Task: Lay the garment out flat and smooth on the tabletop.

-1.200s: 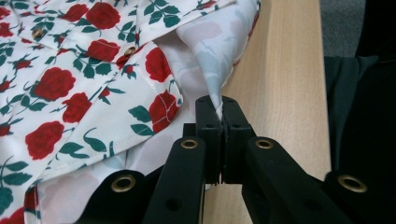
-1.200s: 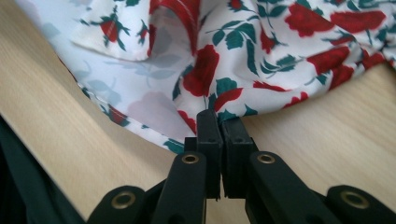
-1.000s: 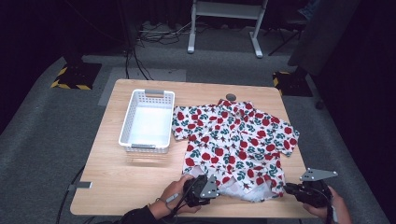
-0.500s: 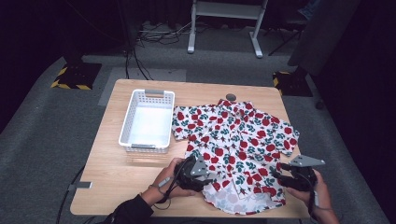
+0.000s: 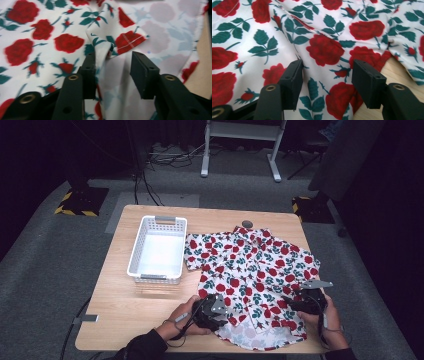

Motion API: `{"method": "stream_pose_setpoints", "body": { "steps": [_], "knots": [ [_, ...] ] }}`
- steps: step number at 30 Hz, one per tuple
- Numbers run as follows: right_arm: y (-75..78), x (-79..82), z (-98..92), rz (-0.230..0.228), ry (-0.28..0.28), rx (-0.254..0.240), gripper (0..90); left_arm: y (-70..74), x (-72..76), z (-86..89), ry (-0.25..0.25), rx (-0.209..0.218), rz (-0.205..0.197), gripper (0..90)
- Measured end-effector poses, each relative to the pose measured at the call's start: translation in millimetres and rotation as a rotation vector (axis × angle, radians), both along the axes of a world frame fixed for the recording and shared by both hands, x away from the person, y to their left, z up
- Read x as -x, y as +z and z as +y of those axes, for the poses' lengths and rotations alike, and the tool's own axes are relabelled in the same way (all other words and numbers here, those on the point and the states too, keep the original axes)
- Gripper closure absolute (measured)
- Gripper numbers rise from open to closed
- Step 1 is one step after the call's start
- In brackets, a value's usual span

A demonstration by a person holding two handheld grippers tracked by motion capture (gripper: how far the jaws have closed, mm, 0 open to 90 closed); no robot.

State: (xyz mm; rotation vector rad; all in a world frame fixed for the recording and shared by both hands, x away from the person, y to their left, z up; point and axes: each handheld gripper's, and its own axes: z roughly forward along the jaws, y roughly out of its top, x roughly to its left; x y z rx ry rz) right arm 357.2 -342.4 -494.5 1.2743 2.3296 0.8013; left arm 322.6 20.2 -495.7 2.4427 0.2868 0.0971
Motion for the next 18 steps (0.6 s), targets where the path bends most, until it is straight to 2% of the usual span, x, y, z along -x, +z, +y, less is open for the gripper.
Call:
{"method": "stream_pose_setpoints", "body": {
  "steps": [3,5,6,7,9,10,12,13,16,17,18],
  "knots": [
    [-0.1,0.3,-3.8,0.0,-0.014,0.002,41.0,0.5,5.4,-3.2,-0.014,-0.003,-0.008,55.8],
    [-0.5,0.6,-8.2,-0.012,-0.034,0.01,38.2,3.7,15.7,-6.2,-0.057,0.026,-0.014,55.1],
    [-1.0,0.6,-9.6,-0.013,-0.041,0.006,37.6,7.9,22.6,-7.4,-0.103,0.059,-0.033,54.8],
    [-1.0,0.6,-9.6,-0.013,-0.041,0.006,37.6,7.9,22.6,-7.4,-0.103,0.059,-0.033,54.1],
    [-2.1,0.8,-13.2,-0.013,-0.055,-0.01,36.8,16.1,26.6,-6.6,-0.136,0.119,-0.033,53.8],
    [-1.7,1.1,-13.9,-0.012,-0.059,-0.007,36.7,20.6,27.5,-6.1,-0.123,0.138,-0.043,53.2],
    [-0.4,1.9,-13.7,-0.015,-0.064,0.016,36.7,25.8,25.9,-5.3,-0.08,0.136,-0.081,48.8],
    [0.2,2.1,-13.4,-0.017,-0.058,0.012,36.7,27.4,23.4,-3.8,-0.059,0.141,-0.091,46.3],
    [1.8,1.9,-11.6,-0.028,-0.047,0.0,36.5,31.3,13.7,1.2,0.013,0.159,-0.097,42.8],
    [2.6,1.5,-10.6,-0.032,-0.044,0.003,36.3,31.6,11.1,1.9,0.034,0.16,-0.107,39.9],
    [3.5,0.4,-9.6,-0.038,-0.038,0.0,36.3,31.0,3.1,3.4,0.077,0.142,-0.122,37.1]
  ]
}}
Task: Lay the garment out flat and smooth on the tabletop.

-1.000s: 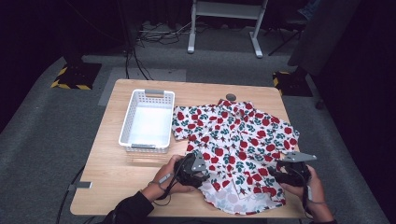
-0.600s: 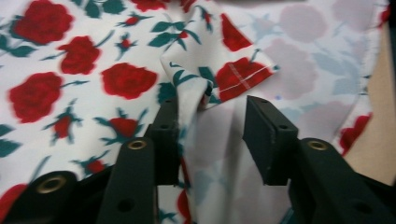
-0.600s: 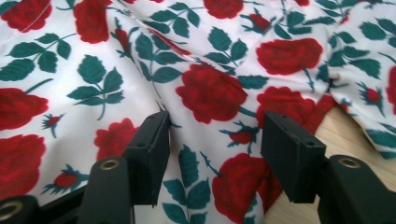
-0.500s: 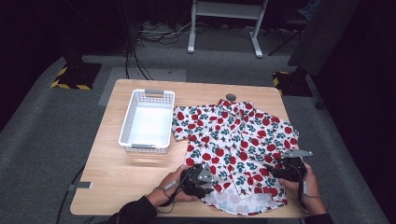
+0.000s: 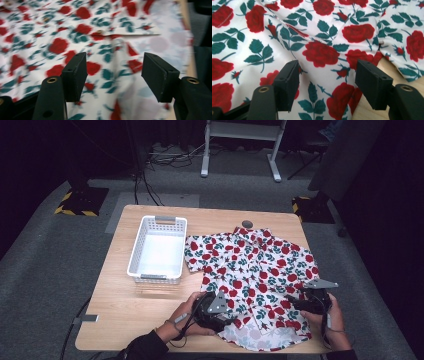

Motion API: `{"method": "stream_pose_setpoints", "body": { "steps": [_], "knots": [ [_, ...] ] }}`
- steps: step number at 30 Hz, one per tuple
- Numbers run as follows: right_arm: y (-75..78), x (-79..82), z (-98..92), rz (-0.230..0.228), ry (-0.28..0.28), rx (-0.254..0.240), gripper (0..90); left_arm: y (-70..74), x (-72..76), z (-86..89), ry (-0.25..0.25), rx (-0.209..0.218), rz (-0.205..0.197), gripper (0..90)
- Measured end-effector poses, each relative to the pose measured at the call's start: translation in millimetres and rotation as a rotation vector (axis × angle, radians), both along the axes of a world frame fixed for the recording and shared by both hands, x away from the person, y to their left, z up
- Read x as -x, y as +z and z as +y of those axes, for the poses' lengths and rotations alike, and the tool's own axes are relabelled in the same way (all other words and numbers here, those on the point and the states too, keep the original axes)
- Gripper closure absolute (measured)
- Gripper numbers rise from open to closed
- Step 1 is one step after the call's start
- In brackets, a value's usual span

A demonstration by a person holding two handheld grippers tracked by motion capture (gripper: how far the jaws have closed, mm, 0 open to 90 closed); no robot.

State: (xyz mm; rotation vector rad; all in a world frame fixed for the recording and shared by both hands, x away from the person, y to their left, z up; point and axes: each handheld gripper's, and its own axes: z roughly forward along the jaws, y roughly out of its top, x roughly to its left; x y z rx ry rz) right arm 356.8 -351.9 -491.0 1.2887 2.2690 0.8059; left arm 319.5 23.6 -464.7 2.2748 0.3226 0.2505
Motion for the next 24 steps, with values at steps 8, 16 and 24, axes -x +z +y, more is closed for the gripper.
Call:
{"method": "stream_pose_setpoints", "body": {
  "steps": [8,16,24],
  "knots": [
    [-2.2,-10.9,1.1,0.006,-0.009,0.018,36.3,-24.7,-25.7,1.9,0.063,-0.06,0.07,39.2],
    [-3.7,-26.5,10.8,0.03,0.03,0.023,36.1,-35.9,-9.0,8.1,0.012,-0.101,0.088,44.2],
    [7.9,-38.2,20.6,0.034,0.078,0.091,35.8,-38.5,3.6,15.3,0.025,-0.073,0.088,44.2]
  ]
}}
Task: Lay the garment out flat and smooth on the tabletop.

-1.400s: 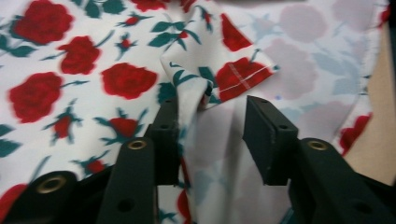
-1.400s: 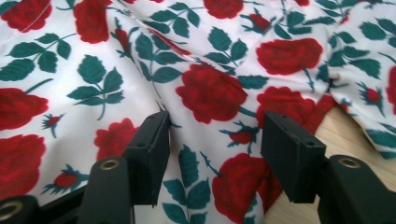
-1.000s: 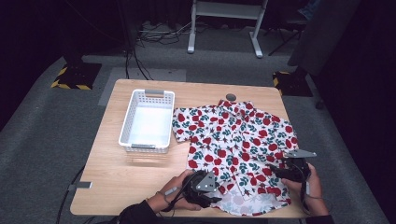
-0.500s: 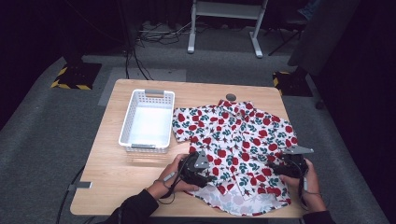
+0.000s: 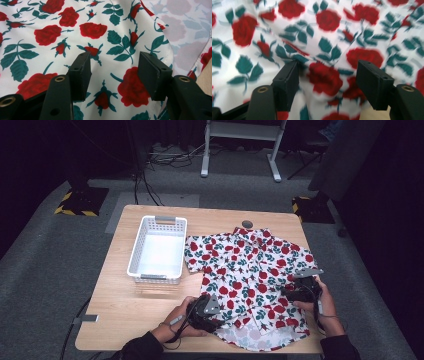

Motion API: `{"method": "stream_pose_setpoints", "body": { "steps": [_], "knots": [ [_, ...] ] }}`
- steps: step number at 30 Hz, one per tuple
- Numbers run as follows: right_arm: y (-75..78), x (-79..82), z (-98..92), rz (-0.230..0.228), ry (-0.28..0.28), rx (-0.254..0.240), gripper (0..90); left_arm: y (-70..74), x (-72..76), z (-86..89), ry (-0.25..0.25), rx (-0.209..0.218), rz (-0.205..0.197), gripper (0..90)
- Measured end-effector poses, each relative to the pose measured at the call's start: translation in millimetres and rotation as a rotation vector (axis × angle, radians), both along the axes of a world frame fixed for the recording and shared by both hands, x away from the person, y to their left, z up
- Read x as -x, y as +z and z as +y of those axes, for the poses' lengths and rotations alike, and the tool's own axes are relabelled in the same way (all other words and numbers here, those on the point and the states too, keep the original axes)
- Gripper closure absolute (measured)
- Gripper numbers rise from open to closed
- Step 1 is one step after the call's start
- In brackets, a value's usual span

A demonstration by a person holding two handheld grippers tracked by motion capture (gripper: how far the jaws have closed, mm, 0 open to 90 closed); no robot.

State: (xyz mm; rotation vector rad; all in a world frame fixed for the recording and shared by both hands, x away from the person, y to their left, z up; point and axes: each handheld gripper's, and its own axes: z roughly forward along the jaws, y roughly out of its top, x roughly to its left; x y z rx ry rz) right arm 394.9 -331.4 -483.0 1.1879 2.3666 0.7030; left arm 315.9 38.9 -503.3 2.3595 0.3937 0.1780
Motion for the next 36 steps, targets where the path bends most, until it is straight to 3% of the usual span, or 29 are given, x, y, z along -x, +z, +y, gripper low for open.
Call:
{"method": "stream_pose_setpoints", "body": {
  "steps": [2,5,8,11,13,16,18,22,28,36],
  "knots": [
    [8.5,-6.1,-0.3,-0.027,-0.022,-0.025,36.3,-0.7,1.4,2.2,-0.004,0.009,0.008,44.2],
    [15.2,-26.5,3.6,-0.057,-0.064,0.005,37.1,-1.6,3.6,4.2,-0.002,0.017,0.013,44.1],
    [10.8,-57.0,6.4,-0.041,-0.115,-0.011,37.5,-2.2,4.6,5.3,-0.001,0.024,0.015,44.1],
    [3.9,-84.6,11.3,0.004,-0.159,-0.059,37.5,-2.9,5.3,6.1,0.003,0.032,0.016,44.0],
    [0.6,-98.7,16.6,0.011,-0.174,-0.051,37.6,-3.3,5.9,6.4,0.005,0.035,0.016,44.0],
    [-4.2,-115.1,24.3,0.033,-0.187,-0.083,38.5,-3.3,6.8,7.0,0.001,0.035,0.014,44.0],
    [-7.7,-122.2,31.2,0.047,-0.185,-0.08,38.7,-3.4,8.5,6.8,0.002,0.036,0.016,44.0],
    [-11.3,-128.3,42.0,0.052,-0.132,-0.148,40.0,-2.6,12.5,6.6,-0.005,0.027,0.017,44.0],
    [-10.2,-133.4,61.2,0.051,-0.095,-0.105,42.9,-2.0,18.4,7.1,-0.022,0.021,0.018,44.0],
    [-10.3,-139.6,88.0,0.054,-0.049,-0.103,43.2,-2.0,20.1,9.6,-0.036,0.022,0.022,43.4]
  ]
}}
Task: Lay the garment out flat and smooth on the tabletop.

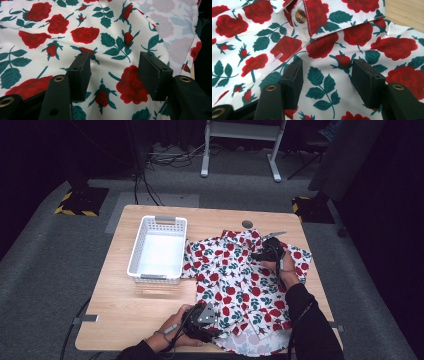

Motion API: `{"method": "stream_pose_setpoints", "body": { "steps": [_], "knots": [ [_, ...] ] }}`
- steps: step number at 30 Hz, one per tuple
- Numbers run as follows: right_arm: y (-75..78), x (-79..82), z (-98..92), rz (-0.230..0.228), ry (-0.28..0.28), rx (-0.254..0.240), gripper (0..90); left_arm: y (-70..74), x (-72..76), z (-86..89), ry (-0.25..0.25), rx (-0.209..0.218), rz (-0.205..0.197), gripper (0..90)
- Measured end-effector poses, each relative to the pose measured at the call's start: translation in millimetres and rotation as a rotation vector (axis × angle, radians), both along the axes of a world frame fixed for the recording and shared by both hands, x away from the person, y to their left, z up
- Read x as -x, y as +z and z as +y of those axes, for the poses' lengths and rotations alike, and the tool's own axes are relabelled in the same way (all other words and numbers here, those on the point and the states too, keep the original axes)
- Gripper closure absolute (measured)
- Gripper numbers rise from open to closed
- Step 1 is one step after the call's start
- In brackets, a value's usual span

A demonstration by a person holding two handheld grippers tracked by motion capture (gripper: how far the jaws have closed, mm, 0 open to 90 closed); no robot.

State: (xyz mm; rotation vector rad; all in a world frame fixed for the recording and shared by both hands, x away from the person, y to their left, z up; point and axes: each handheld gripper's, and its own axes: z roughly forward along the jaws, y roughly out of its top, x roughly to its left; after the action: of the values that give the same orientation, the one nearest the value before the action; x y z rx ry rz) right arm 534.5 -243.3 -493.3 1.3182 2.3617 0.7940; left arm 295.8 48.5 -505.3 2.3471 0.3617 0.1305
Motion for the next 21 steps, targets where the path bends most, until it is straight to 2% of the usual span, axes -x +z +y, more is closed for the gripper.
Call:
{"method": "stream_pose_setpoints", "body": {
  "steps": [4,8,13,17,21],
  "knots": [
    [0.9,-0.6,7.7,-0.006,0.018,0.023,40.9,0.1,0.1,0.7,0.001,0.0,0.002,42.6],
    [6.2,3.2,1.3,-0.022,0.04,0.046,38.6,-0.5,-0.5,1.7,-0.003,0.005,0.004,41.2],
    [21.6,9.2,-30.9,-0.065,-0.008,0.037,38.3,-1.2,-1.4,2.7,-0.01,0.009,-0.001,40.6],
    [29.9,13.2,-65.7,-0.089,-0.092,0.025,38.3,-2.3,-1.6,3.6,-0.012,0.021,-0.006,40.5],
    [30.5,16.5,-91.9,-0.103,-0.152,0.069,38.1,-4.4,-1.2,6.0,-0.012,0.041,-0.012,40.6]
  ]
}}
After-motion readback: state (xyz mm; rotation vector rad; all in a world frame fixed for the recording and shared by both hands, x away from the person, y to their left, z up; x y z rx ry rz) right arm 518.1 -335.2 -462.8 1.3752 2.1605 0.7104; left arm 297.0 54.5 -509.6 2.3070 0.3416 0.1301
